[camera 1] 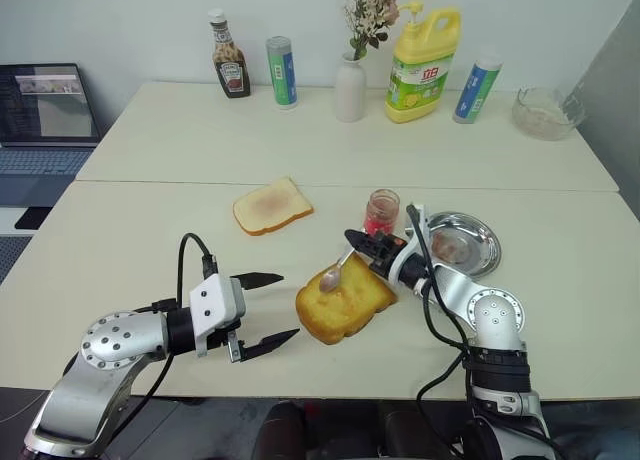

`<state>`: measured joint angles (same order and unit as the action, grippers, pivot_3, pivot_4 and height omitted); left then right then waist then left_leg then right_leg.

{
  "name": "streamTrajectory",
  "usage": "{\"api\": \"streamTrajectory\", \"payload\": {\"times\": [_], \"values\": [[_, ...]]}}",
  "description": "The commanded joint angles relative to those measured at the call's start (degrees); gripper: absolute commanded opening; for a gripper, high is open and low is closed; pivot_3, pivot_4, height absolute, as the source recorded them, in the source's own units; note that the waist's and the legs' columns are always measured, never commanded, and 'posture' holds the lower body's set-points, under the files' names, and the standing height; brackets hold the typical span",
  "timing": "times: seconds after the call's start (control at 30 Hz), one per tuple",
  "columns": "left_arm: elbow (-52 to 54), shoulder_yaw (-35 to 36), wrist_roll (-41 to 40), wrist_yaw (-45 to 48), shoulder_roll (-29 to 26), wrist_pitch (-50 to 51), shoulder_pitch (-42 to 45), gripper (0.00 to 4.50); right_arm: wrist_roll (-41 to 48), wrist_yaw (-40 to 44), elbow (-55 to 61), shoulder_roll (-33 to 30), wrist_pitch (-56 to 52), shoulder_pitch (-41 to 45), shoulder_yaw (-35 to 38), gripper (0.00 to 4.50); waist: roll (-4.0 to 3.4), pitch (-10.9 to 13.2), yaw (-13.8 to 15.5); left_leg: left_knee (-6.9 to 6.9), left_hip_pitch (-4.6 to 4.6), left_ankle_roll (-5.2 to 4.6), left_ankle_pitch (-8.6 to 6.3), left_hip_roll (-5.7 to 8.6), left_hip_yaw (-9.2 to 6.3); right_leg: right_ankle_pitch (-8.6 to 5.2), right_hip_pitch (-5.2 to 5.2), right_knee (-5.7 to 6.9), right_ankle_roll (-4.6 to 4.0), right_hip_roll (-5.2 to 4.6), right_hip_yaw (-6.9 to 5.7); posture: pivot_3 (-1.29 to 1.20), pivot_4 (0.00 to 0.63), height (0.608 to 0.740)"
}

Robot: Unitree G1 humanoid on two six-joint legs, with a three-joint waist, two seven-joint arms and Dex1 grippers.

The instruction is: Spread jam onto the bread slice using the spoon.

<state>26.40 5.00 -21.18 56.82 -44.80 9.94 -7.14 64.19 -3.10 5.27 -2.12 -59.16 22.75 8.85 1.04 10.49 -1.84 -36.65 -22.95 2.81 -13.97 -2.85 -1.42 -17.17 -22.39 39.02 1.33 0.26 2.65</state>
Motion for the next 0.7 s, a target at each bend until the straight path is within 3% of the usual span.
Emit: {"api": "streamTrajectory", "payload": {"times": [0.03,0.2,0.53,0.7], "values": [[1.61,1.37,-0.03,-0.56,-0.48,-0.45,0.15,4.5,3.32,1.72,4.0,-3.1,-2.9,-2.18,1.96,0.02,0.0,0.0,0.02,0.0,0.0,0.0,0.0,0.0,0.0,0.0,0.0,0.0,0.0,0.0,0.0,0.0,0.15,0.74],[1.51,1.39,0.06,-0.64,-0.59,-0.37,0.33,4.5,8.45,1.32,6.58,-6.17,-6.06,-4.73,3.46,0.02,0.0,0.0,-0.06,0.0,0.03,0.0,0.0,-0.02,0.0,0.0,0.01,0.01,0.0,0.03,0.02,0.0,0.15,0.74],[1.2,1.25,0.07,-0.45,-0.72,-0.33,0.9,4.5,-1.77,2.36,0.06,-0.19,4.13,-0.62,0.79,0.02,0.0,0.0,-0.4,0.0,0.04,0.0,0.0,-0.09,0.0,-0.01,-0.01,0.02,0.01,0.12,0.02,0.0,0.15,0.74],[1.2,1.27,0.07,-0.57,-0.62,-0.31,1.04,4.5,-3.5,2.36,-2.7,0.16,6.89,3.34,3.2,0.02,0.0,0.0,-0.31,0.0,0.03,0.0,0.0,-0.08,0.02,0.0,-0.01,0.01,0.0,0.1,0.03,0.0,0.15,0.74]]}}
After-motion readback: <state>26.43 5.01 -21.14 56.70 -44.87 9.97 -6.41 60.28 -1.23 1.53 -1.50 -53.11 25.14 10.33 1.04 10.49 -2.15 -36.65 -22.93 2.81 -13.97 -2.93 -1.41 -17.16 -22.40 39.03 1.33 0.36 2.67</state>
